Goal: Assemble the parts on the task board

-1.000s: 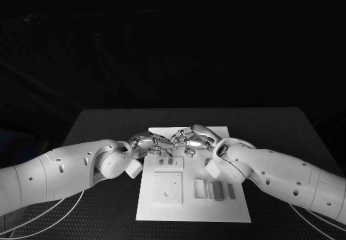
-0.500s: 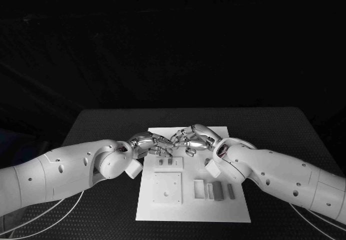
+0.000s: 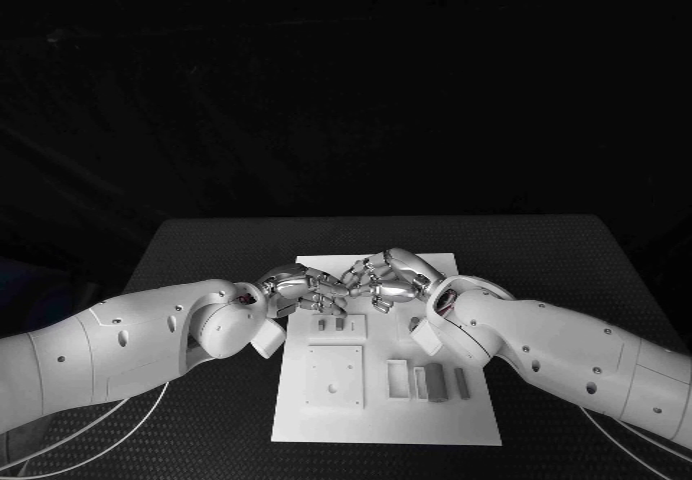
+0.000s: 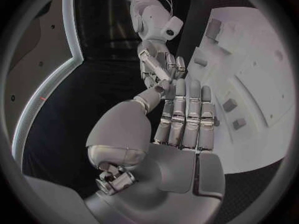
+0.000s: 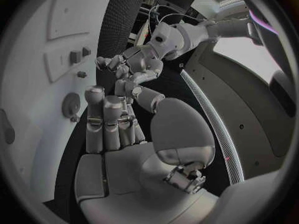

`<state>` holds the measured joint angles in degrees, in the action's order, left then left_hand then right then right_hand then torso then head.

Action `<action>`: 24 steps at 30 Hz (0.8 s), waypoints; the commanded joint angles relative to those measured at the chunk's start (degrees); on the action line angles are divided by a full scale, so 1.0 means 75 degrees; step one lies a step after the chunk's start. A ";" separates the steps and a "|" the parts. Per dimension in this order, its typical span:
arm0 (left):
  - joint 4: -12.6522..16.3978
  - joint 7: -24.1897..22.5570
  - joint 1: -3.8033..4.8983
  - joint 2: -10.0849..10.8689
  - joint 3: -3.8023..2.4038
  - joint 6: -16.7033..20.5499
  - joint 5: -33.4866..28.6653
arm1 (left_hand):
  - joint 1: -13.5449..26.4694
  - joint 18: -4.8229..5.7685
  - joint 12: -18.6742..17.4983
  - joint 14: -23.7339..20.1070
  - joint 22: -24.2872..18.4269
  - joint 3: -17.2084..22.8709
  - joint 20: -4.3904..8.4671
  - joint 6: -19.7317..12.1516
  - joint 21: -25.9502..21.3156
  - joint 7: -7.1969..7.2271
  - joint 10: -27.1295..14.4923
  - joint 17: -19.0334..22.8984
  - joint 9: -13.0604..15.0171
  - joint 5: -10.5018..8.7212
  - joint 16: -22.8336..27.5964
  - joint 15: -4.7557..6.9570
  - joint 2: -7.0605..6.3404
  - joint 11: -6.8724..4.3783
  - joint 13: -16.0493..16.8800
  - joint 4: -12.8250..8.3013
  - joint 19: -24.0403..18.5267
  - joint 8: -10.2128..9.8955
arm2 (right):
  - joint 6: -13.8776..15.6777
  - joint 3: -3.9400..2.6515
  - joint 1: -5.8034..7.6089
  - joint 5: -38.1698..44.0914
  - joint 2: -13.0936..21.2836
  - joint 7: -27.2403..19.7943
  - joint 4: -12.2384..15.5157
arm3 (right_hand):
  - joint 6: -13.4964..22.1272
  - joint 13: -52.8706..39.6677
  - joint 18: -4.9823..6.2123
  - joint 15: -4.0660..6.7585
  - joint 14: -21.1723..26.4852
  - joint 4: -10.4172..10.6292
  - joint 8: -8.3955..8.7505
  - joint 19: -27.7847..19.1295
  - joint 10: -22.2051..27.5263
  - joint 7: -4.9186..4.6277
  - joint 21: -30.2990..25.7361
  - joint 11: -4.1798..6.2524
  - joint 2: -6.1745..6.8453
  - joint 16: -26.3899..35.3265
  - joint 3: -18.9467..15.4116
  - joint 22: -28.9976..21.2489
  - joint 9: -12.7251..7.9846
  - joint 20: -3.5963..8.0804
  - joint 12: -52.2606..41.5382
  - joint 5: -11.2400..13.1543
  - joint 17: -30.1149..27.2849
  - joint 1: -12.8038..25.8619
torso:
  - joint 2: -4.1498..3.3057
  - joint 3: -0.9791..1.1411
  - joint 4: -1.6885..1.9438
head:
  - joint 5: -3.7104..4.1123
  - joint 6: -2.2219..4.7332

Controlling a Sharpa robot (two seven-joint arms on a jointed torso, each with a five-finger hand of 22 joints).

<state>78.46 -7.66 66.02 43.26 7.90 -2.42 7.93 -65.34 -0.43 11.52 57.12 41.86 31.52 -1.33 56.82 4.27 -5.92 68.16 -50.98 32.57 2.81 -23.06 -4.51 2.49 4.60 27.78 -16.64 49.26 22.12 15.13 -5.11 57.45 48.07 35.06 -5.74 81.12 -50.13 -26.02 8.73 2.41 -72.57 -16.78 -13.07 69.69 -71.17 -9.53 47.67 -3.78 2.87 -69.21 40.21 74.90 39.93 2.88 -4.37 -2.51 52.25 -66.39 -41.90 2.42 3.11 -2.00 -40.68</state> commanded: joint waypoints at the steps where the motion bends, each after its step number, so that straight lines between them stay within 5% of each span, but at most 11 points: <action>1: 0.0029 -0.0075 0.0006 -0.0018 -0.0008 -0.0145 0.0021 | 0.0078 0.0057 0.0037 0.0052 0.0002 0.0059 0.0013 -0.0033 -0.0003 -0.0021 -0.0059 -0.0011 0.0013 0.0001 0.0013 -0.0006 -0.0020 -0.0014 0.0017 0.0008 0.0044 -0.0014 | -0.0067 0.0002 -0.0007 0.0101 -0.0005 -0.0083 0.0020 | -0.0046 0.0011 0.0836 0.0041 0.0038 -0.0001 -0.0023 -0.0057 -0.0060 -0.0009 0.0016 0.0009 -0.0019 -0.0035 -0.0064 0.0132 -0.0010 -0.0023 0.0017 -0.0034 0.0005 -0.0058 | 0.0001 -0.0002 0.0002 | 0.0001 0.0000; 6: 0.0013 -0.0031 0.0006 -0.0016 -0.0008 -0.0120 0.0021 | 0.0084 0.0057 0.0037 0.0052 0.0004 0.0067 0.0013 -0.0036 -0.0002 -0.0024 -0.0068 -0.0022 0.0024 0.0002 0.0019 -0.0006 -0.0022 -0.0014 0.0045 0.0009 0.0045 -0.0017 | -0.0084 0.0002 -0.0007 0.0089 -0.0004 -0.0126 0.0024 | -0.0089 0.0009 0.0836 0.0052 0.0039 0.0003 -0.0034 -0.0057 -0.0096 0.0006 0.0011 0.0021 -0.0067 -0.0030 -0.0102 0.0129 -0.0019 -0.0032 0.0002 -0.0034 0.0002 -0.0041 | 0.0000 0.0000 -0.0001 | -0.0002 0.0001; 15: 0.0009 0.0051 0.0006 -0.0007 -0.0008 -0.0038 0.0015 | 0.0145 0.0057 0.0008 0.0022 0.0010 0.0089 0.0014 -0.0128 0.0001 -0.0093 -0.0159 -0.0063 0.0060 0.0001 0.0071 -0.0024 -0.0032 0.0015 0.0164 0.0014 0.0046 -0.0073 | -0.0070 0.0002 -0.0007 0.0031 0.0002 -0.0154 -0.0003 | -0.0260 0.0009 0.0836 0.0102 0.0024 0.0033 -0.0081 -0.0048 -0.0225 0.0062 -0.0013 0.0072 -0.0504 -0.0012 0.0012 0.0116 -0.0044 -0.0055 -0.0038 -0.0035 -0.0011 0.0010 | 0.0000 -0.0001 -0.0002 | 0.0002 -0.0004; 24: -0.0009 0.0044 0.0006 0.0009 -0.0008 -0.0141 -0.0138 | 0.0256 0.0057 0.0005 0.0029 0.0017 0.0063 0.0008 -0.0446 -0.0002 -0.0255 -0.0206 -0.0123 0.0039 0.0000 0.0115 -0.0029 -0.0076 0.0023 0.0334 0.0026 0.0033 -0.0271 | -0.0108 0.0002 -0.0007 0.0025 0.0006 -0.0140 -0.0018 | -0.0294 0.0023 0.0836 0.0113 0.0014 0.0028 -0.0073 -0.0040 -0.0260 0.0072 -0.0018 0.0083 -0.0636 -0.0004 0.0149 0.0118 -0.0073 -0.0060 -0.0032 -0.0034 -0.0017 0.0065 | 0.0001 0.0000 0.0000 | 0.0009 -0.0009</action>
<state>78.30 -7.16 66.03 43.38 7.89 -2.48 7.80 -63.86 -0.43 11.52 57.12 41.94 31.95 -1.33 53.82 4.27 -7.87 67.04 -51.85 32.93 2.83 -22.38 -4.51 1.98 4.91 30.22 -16.59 49.26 20.41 15.06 -5.09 57.44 48.14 35.11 -6.02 80.95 -51.96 -25.90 8.72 2.84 -72.56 -16.57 -13.53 69.51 -72.70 -9.11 47.67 -3.26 -1.38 -69.21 41.07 74.90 39.44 2.63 -4.33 -2.49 52.18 -65.88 -41.90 2.41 3.10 -1.96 -40.72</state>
